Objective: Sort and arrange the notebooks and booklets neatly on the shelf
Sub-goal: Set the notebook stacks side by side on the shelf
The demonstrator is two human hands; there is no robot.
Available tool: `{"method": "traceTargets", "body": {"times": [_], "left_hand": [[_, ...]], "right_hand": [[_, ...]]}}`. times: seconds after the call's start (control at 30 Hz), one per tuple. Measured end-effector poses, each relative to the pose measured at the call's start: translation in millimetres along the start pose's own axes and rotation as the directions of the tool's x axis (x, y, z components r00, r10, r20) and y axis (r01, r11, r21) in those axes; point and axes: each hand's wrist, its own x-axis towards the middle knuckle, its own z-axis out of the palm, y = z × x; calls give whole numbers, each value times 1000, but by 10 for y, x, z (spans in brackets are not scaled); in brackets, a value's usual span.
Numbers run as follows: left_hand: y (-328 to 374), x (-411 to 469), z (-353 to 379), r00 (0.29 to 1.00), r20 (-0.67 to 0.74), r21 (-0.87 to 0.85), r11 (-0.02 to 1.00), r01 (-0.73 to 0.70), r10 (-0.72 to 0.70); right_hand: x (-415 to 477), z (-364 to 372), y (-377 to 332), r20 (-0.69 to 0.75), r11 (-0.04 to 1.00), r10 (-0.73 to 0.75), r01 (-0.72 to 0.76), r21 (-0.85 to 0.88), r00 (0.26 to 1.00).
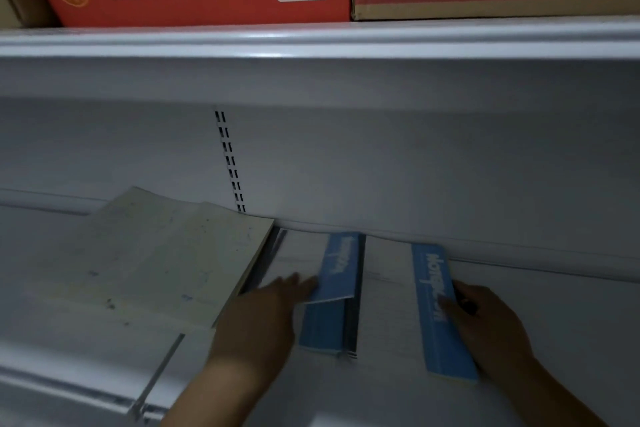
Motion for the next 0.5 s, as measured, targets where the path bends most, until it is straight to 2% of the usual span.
{"method": "traceTargets", "body": {"times": [0.03, 0.1, 0.17, 0.33, 0.5], "left_hand": [[-64, -12, 24, 999, 26, 7, 999, 39, -39], [-119, -44, 53, 982, 164, -7, 995, 97, -95], [-152, -43, 82, 958, 267, 30, 994, 103, -107], [-188, 121, 160, 948, 318, -33, 999, -12, 22], [-140, 159, 221, 931, 362, 8, 999, -46, 40]], "right_hand": [[-5, 6, -8, 6, 1000, -14, 14, -23, 1000], [-9, 26, -12, 15, 999, -21, 22, -43, 1000], [-40, 19, -39, 33, 1000, -13, 13, -12, 999], [-160, 16, -106, 56, 964, 20, -34, 264, 998], [-201, 101, -117, 15, 959, 70, -72, 274, 997]]}}
